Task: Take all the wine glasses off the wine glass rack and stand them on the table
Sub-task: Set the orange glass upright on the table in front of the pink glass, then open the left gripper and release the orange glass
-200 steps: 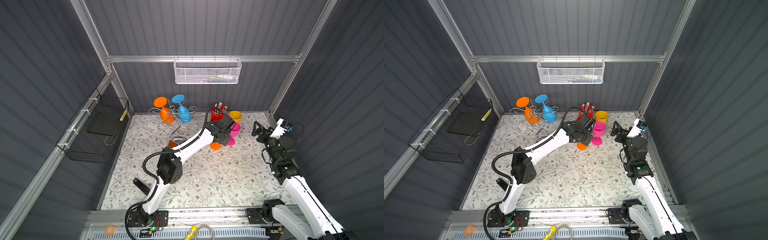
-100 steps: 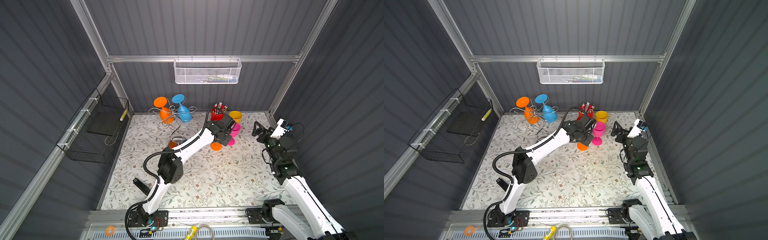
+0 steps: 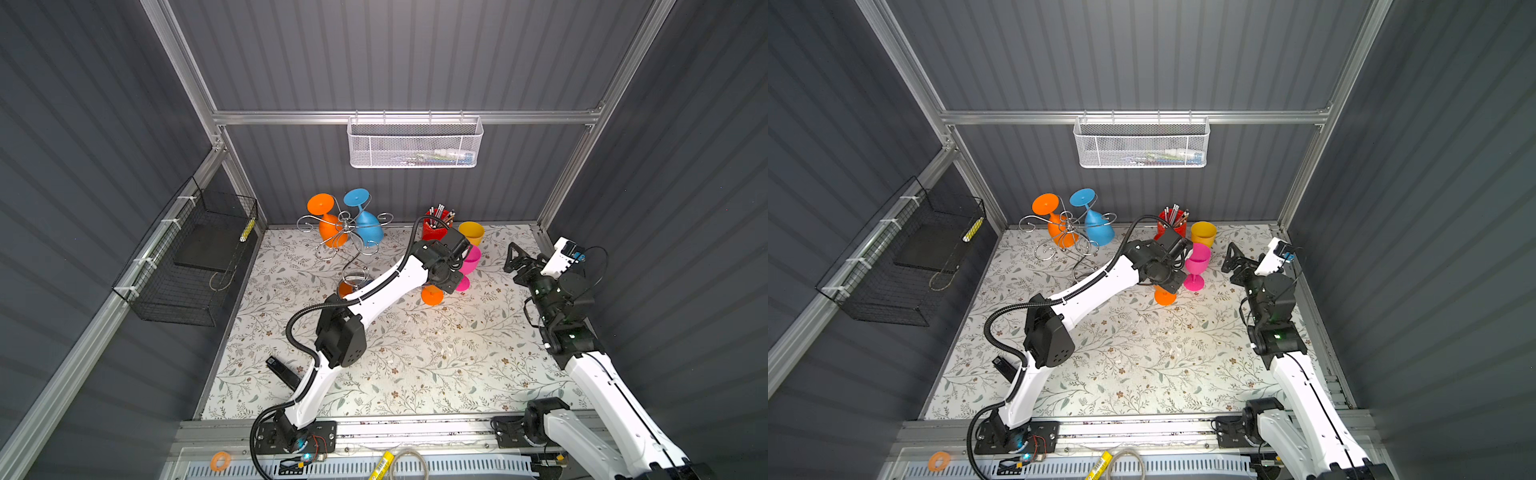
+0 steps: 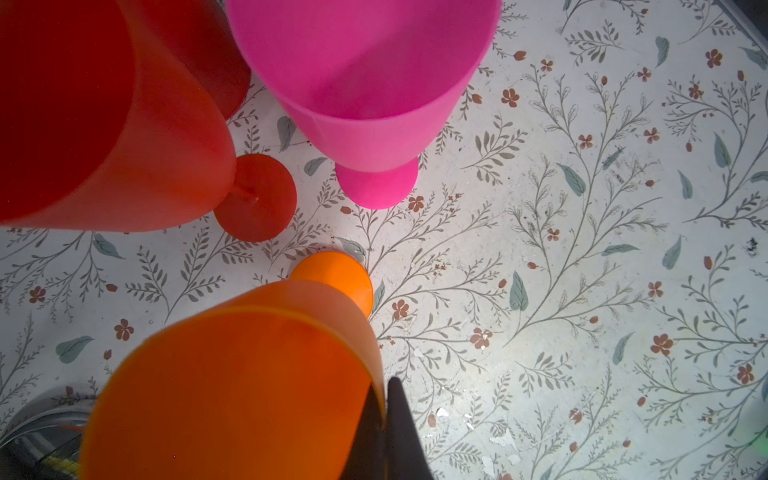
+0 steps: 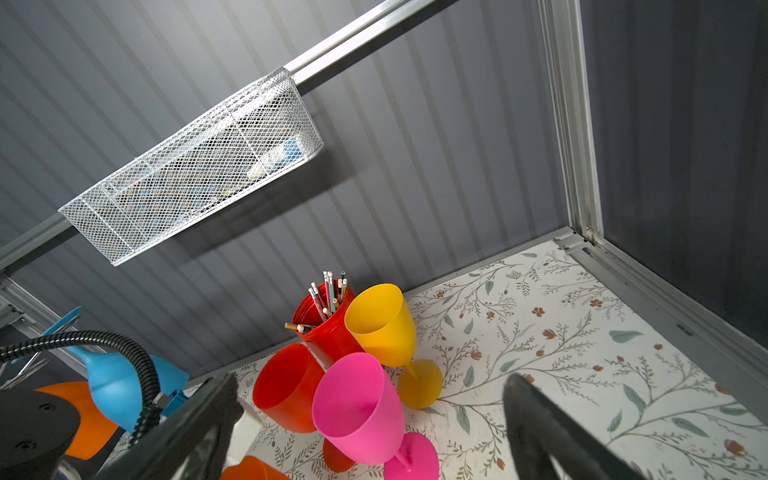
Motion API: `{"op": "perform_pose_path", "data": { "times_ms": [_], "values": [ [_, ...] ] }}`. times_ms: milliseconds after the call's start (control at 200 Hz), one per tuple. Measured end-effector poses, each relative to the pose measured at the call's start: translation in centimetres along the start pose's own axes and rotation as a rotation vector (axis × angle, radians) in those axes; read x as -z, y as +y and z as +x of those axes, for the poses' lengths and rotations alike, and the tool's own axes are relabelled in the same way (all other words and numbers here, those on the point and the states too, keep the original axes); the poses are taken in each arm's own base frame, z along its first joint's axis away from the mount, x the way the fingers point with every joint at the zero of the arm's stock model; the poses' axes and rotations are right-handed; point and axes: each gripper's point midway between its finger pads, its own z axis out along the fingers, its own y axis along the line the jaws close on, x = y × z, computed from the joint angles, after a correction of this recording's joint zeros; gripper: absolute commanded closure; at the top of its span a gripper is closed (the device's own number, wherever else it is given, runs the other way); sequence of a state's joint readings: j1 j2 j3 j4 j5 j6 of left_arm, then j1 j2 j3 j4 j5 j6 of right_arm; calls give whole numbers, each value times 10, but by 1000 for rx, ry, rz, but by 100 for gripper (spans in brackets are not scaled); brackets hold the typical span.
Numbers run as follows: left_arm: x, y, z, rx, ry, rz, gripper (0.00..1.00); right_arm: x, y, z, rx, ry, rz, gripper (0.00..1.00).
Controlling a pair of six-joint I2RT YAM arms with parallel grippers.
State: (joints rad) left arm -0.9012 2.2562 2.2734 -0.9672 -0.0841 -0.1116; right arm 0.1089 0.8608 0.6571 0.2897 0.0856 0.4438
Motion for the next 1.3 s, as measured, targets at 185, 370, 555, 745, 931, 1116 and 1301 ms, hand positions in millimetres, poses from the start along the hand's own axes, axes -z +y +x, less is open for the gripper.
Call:
{"op": "perform_pose_path", "data": {
  "times_ms": [185, 370, 555, 745, 931, 1116, 1301],
  "values": [
    [1, 0, 3, -5, 12, -1, 96, 0, 0, 0, 0, 0, 0, 1],
    [1, 1, 6, -15, 25, -3, 83, 0, 0, 1, 0, 2, 1, 1],
    [1, 1, 7, -21, 31, -4, 66, -2, -1, 3, 1, 8, 3, 1],
    [1, 1, 4, -29, 20, -3, 38, -2, -1, 3, 1, 9, 3, 1],
    [3, 2, -7, -20, -36, -13, 15, -2, 0, 3, 1, 11, -1, 1],
    [29, 4, -18, -22, -114, -21, 3, -2, 1, 4, 4, 13, -7, 1],
    [66, -3, -39, -33, -226, -16, 0, 1, 2, 4, 4, 13, -19, 1]
  ]
}}
